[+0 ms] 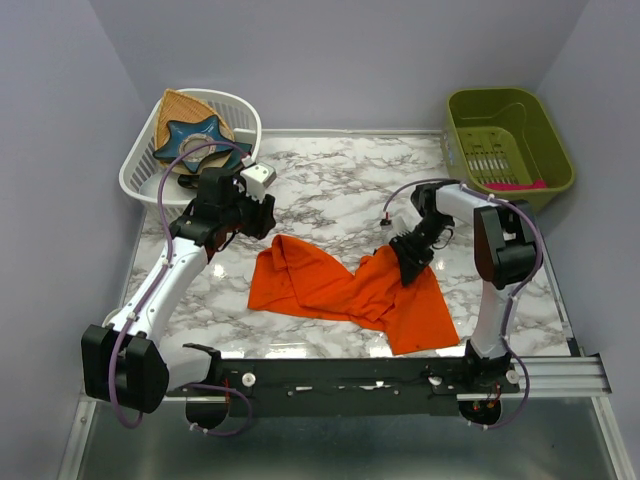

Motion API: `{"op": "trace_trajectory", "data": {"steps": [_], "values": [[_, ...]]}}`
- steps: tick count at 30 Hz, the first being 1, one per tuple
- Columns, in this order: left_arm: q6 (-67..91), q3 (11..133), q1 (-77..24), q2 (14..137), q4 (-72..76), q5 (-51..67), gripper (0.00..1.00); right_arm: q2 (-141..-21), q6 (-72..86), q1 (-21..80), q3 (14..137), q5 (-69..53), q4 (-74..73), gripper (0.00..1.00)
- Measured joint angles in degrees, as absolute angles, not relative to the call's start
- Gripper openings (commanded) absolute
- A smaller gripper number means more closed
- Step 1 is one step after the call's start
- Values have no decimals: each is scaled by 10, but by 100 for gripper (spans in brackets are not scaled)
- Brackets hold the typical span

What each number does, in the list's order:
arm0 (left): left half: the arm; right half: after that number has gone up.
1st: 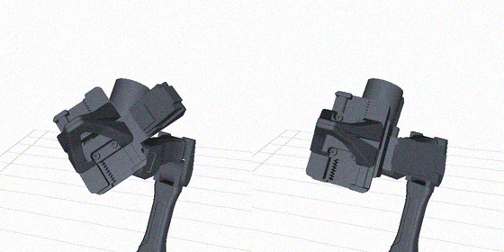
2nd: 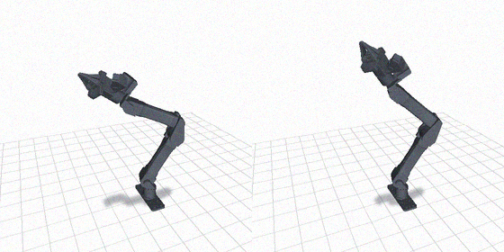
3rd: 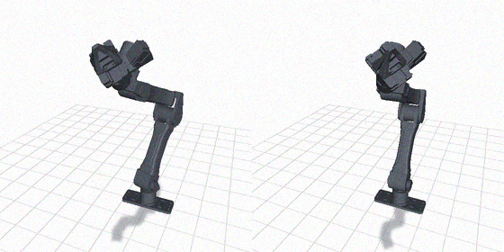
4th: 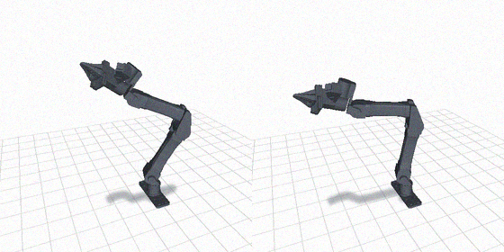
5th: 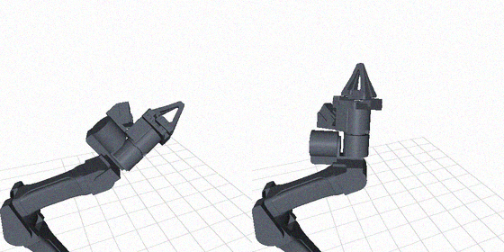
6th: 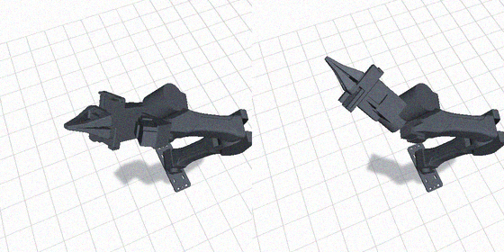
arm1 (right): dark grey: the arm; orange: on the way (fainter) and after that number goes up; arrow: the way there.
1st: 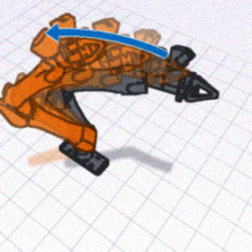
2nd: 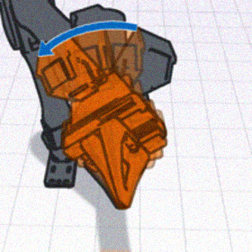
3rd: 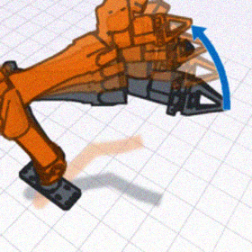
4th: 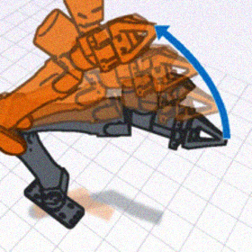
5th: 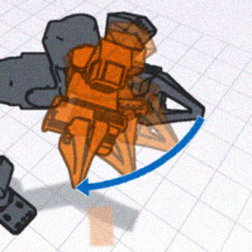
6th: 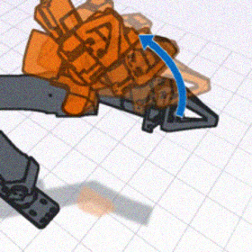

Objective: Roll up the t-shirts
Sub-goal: Flatten out the T-shirt at the center of the board.

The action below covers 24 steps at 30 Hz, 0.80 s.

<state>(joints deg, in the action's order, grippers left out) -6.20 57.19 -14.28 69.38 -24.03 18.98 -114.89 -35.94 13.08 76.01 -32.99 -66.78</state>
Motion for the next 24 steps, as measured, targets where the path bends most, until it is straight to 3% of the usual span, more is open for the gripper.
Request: {"op": "trace_trajectory", "data": {"steps": [11, 16, 20, 24], "values": [[-62, 572, -135, 694, -240, 191, 57, -1178, -356, 139, 778, -338, -683, 30], [-62, 572, -134, 694, -241, 191, 57, -1186, -347, 139, 780, -340, -684, 18], [-62, 572, -132, 694, -241, 191, 57, -1186, -342, 139, 781, -339, -685, 1], [-62, 572, -132, 694, -241, 192, 57, -1169, -336, 139, 777, -337, -680, 1]]}}
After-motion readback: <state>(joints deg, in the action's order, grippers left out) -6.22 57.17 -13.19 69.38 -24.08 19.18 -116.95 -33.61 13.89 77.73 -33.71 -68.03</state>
